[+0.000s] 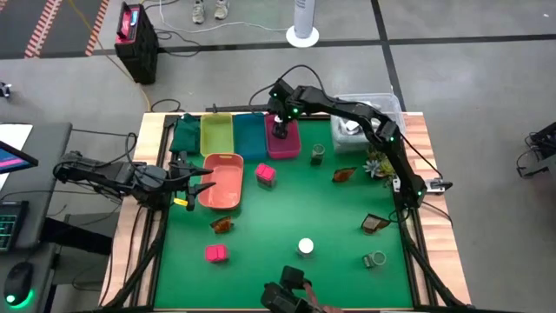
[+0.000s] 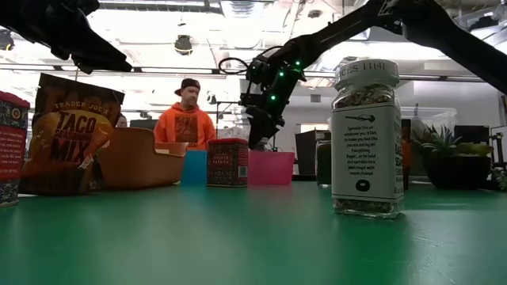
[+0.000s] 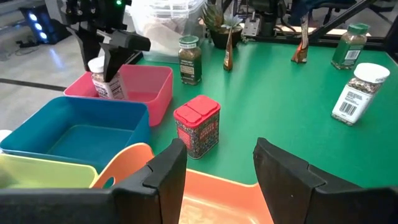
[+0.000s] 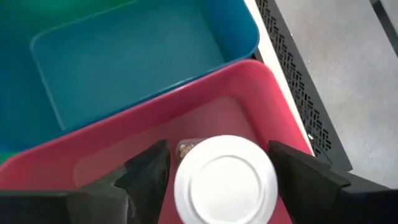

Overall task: Sort spices by type
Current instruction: Put the white seasoning bottle into the red bin

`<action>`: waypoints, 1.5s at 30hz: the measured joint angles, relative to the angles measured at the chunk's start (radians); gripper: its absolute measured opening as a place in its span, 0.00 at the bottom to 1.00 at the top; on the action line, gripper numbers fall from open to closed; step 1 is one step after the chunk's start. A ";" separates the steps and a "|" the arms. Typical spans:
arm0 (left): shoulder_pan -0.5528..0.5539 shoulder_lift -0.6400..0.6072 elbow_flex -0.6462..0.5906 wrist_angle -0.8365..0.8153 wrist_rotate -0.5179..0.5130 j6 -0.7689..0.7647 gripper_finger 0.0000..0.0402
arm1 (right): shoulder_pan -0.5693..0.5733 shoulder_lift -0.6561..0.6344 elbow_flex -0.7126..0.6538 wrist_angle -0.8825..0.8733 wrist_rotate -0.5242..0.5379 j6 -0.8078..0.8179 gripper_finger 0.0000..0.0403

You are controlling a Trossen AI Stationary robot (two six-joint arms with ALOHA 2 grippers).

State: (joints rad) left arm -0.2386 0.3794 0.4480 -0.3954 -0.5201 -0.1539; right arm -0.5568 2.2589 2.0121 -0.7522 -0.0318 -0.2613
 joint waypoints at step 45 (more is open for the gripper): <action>-0.001 0.000 0.001 -0.058 0.017 -0.154 0.44 | 0.888 -0.062 0.257 -0.619 0.276 0.442 0.74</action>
State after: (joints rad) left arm -0.2398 0.3794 0.4488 -0.4530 -0.5034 -0.3080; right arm 0.3308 2.1967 2.2692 -1.3709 0.2440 0.1807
